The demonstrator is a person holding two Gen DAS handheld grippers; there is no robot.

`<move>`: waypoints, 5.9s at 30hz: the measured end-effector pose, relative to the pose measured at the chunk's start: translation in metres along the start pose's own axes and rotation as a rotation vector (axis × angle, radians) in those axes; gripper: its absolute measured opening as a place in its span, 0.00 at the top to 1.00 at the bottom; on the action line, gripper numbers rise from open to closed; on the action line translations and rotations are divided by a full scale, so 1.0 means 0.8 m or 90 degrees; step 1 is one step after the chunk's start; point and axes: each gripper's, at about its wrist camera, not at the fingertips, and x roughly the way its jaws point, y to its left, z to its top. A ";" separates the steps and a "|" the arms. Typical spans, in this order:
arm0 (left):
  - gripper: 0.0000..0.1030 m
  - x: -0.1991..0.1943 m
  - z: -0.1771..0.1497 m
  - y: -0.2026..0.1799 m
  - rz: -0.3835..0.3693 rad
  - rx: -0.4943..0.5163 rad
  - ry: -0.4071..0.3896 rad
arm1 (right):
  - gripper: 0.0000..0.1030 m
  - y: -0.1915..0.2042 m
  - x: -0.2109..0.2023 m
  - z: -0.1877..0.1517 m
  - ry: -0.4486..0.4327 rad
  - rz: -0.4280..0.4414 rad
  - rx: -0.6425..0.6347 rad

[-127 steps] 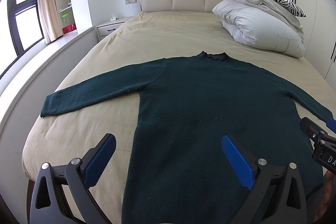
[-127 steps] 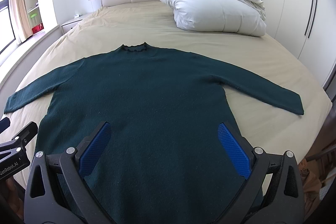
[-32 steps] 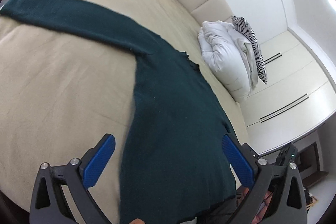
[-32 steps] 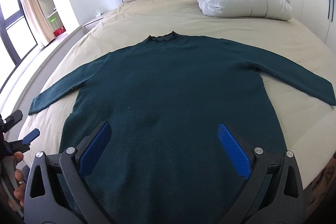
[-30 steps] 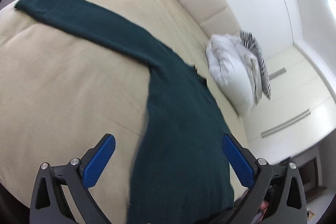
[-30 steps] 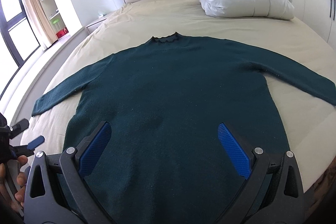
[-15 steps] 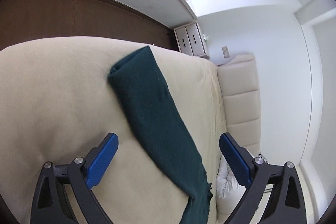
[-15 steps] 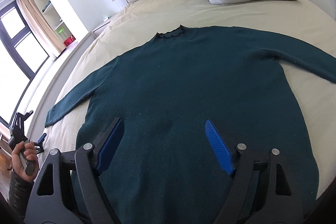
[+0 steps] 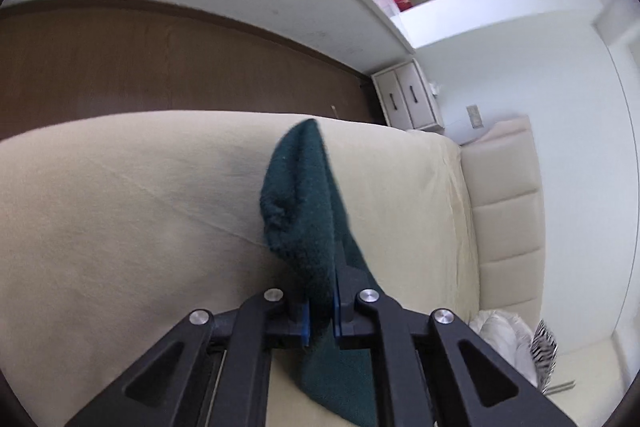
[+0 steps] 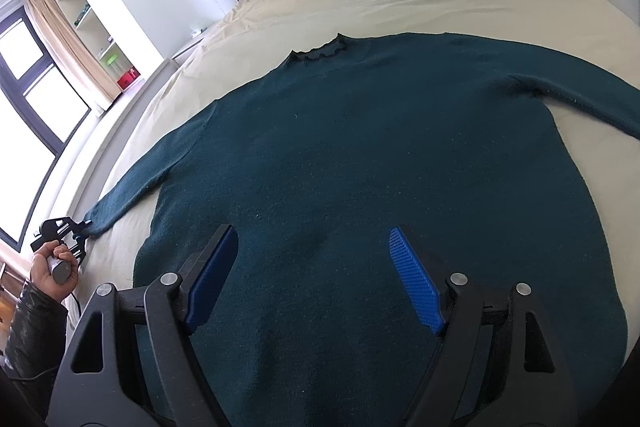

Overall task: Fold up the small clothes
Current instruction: 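Lay the held sleeve across the sweater body and open the left gripper, then grasp the body side edge with the left gripper and fold it inward while the right gripper pins the sweater, then grasp the other sleeve cuff with the right gripper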

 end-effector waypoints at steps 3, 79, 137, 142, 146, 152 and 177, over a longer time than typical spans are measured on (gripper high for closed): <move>0.92 -0.005 -0.039 -0.084 -0.002 0.155 0.002 | 0.27 -0.015 0.003 0.000 -0.004 -0.004 0.014; 0.79 0.159 -0.304 -0.240 0.050 0.687 0.206 | 0.94 -0.111 0.199 0.244 0.067 0.031 -0.007; 0.14 -0.027 -0.377 -0.224 -0.065 0.739 0.155 | 0.26 -0.258 0.018 0.165 -0.118 -0.053 0.189; 0.02 -0.042 -0.445 -0.227 -0.081 0.777 0.165 | 0.26 -0.418 -0.063 0.109 -0.184 -0.055 0.430; 0.00 -0.061 -0.485 -0.228 -0.081 0.821 0.121 | 0.41 -0.518 -0.099 0.057 -0.222 -0.029 0.589; 0.00 -0.095 -0.502 -0.244 -0.158 0.845 0.084 | 0.48 -0.566 -0.104 0.057 -0.252 -0.016 0.620; 0.00 -0.047 -0.408 -0.208 -0.137 0.648 0.228 | 0.87 -0.127 0.049 0.268 -0.093 -0.194 -0.193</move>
